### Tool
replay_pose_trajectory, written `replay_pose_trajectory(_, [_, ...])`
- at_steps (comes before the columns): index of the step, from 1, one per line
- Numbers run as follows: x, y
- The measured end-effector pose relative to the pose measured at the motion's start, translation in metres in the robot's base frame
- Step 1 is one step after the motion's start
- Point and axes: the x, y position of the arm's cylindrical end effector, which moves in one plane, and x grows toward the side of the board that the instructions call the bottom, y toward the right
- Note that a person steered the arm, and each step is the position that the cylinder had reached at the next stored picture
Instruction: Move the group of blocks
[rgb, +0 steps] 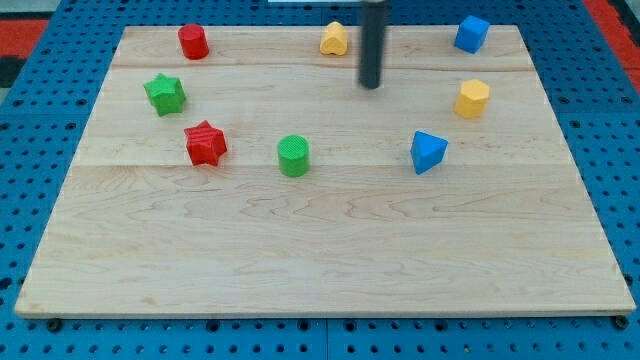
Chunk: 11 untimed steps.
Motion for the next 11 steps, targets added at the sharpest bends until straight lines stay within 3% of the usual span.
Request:
replay_pose_trajectory(1, [-0.010,0.074])
replay_pose_trajectory(2, [0.010,0.096])
replay_pose_trajectory(5, [0.100,0.102])
replay_pose_trajectory(7, [0.158,0.062])
replay_pose_trajectory(8, [0.154,0.032])
replay_pose_trajectory(9, [0.119,0.082])
replay_pose_trajectory(10, [0.099,0.073])
replay_pose_trajectory(11, [0.118,0.017])
